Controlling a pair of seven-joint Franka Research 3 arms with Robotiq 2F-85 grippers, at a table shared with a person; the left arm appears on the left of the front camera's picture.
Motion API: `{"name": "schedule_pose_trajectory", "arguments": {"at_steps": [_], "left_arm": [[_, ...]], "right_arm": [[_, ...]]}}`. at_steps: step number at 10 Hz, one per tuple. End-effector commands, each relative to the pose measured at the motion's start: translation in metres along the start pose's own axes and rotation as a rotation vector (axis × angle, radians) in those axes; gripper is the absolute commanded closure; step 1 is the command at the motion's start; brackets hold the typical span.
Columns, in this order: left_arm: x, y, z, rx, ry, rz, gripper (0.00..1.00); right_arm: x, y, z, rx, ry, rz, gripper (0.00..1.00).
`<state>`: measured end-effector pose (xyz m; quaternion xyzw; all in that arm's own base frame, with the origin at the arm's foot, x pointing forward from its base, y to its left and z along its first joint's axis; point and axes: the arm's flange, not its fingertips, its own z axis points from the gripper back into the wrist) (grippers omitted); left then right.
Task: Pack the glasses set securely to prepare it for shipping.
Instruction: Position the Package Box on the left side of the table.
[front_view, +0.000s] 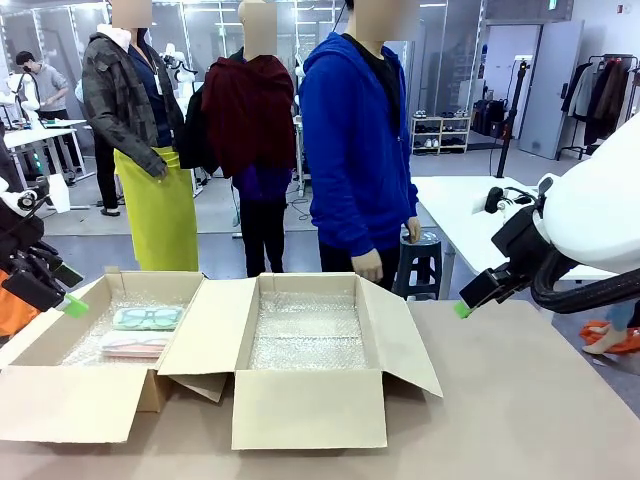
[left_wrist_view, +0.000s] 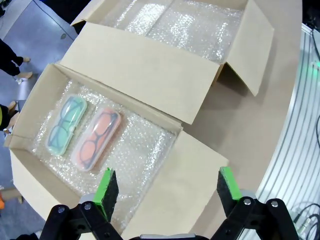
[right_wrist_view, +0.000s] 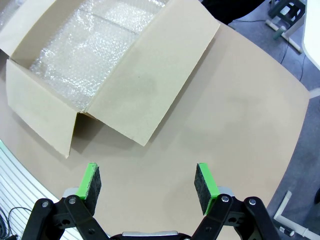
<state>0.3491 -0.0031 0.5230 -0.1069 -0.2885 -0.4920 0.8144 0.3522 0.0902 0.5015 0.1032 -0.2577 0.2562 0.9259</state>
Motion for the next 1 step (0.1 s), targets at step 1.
{"name": "schedule_pose_trajectory", "arguments": {"at_steps": [1], "left_arm": [[0.0029, 0.0, 0.0015, 0.022, 0.01, 0.014, 0.0]], "right_arm": [[-0.0013, 0.0038, 0.0, -0.008, 0.008, -0.017, 0.06]]}}
